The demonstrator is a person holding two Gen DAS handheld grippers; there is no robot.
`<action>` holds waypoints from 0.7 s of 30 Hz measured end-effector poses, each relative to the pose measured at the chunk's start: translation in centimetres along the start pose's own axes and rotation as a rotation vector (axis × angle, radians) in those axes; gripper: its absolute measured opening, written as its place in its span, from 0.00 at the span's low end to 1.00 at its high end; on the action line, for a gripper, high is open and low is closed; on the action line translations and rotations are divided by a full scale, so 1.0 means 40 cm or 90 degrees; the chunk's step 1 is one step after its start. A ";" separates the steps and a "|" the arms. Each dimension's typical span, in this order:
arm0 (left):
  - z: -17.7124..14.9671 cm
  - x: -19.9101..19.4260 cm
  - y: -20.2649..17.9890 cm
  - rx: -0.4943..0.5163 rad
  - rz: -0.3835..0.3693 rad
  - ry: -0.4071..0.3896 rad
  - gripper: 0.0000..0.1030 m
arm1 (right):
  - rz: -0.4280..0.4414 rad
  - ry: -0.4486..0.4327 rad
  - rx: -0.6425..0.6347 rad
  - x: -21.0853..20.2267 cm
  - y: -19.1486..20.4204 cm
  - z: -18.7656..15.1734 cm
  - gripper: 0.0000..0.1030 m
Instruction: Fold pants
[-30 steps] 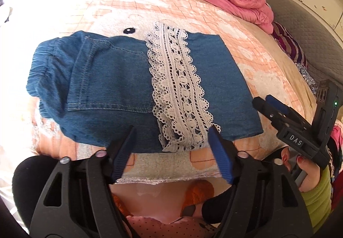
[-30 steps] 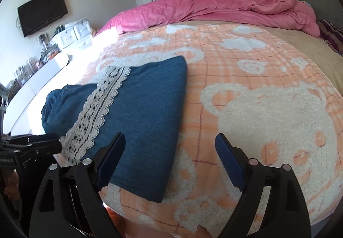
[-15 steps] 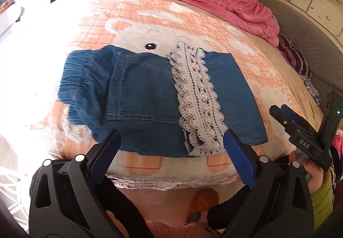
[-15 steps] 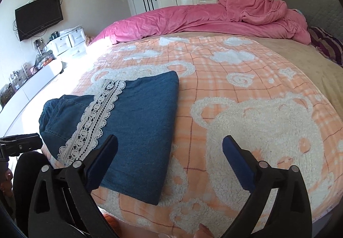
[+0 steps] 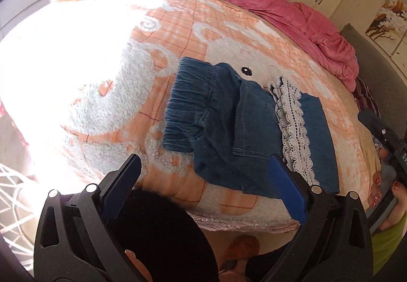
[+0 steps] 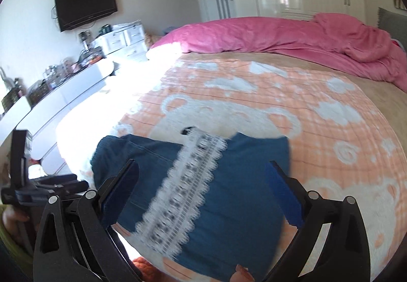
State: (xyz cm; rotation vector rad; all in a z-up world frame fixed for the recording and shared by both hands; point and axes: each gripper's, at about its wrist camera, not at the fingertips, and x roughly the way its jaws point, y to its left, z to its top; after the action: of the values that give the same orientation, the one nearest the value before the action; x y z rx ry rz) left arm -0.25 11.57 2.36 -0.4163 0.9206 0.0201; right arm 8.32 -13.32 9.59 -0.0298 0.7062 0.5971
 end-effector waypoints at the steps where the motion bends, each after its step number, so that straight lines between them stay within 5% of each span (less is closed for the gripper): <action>1: 0.001 0.006 0.007 -0.009 -0.004 0.003 0.90 | 0.014 0.009 -0.003 0.017 0.016 0.015 0.95; 5: 0.006 0.032 0.030 -0.046 -0.027 0.012 0.90 | 0.089 0.069 -0.018 0.107 0.091 0.069 0.95; 11: 0.002 0.079 0.053 -0.103 -0.076 0.030 0.89 | 0.119 0.157 -0.081 0.250 0.188 0.092 0.95; 18: -0.015 0.114 0.062 -0.113 -0.106 0.033 0.55 | 0.180 0.227 -0.110 0.378 0.272 0.107 0.95; 21: -0.015 0.121 0.067 -0.118 -0.122 0.037 0.48 | 0.184 0.260 -0.128 0.427 0.299 0.100 0.95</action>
State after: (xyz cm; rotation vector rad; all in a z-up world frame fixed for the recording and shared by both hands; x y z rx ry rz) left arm 1.76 13.05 -2.63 -0.6794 0.9364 -0.0829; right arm 14.72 6.17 4.17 -0.2457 1.0536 0.9530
